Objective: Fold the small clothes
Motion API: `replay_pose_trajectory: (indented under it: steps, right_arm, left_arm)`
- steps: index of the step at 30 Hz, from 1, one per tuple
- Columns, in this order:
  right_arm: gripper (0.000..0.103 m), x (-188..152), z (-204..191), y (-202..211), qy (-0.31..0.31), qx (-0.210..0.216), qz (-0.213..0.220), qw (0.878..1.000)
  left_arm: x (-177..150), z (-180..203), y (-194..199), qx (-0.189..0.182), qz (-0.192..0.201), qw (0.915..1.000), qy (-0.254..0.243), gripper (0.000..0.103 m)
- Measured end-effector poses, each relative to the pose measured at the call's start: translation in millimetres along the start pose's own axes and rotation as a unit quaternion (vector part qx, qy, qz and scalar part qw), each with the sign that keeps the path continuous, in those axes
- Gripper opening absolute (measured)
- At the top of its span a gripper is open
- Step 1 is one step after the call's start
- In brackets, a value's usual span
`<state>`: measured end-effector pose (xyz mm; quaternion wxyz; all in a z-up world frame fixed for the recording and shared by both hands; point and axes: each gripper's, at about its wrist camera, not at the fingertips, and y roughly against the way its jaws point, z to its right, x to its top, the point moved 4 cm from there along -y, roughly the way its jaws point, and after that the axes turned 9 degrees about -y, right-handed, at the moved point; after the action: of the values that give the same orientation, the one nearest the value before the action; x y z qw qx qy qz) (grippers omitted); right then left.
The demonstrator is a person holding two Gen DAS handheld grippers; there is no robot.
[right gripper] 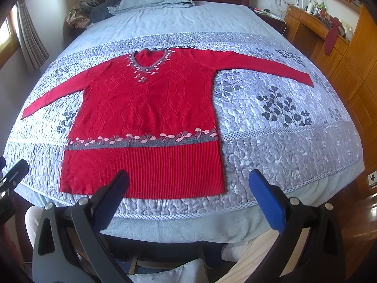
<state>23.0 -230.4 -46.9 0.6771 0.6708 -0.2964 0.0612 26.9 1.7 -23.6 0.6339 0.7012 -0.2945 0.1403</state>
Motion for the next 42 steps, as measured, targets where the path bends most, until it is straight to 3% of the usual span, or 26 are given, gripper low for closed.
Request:
replay_pose_trajectory:
  steps: [42]
  right_arm:
    - [0.101,-1.0,-2.3,0.3,0.008,0.002,-0.004,1.000]
  left_arm:
    - [-0.5,-4.1,0.9,0.011,0.005,0.9999,0.001,0.099]
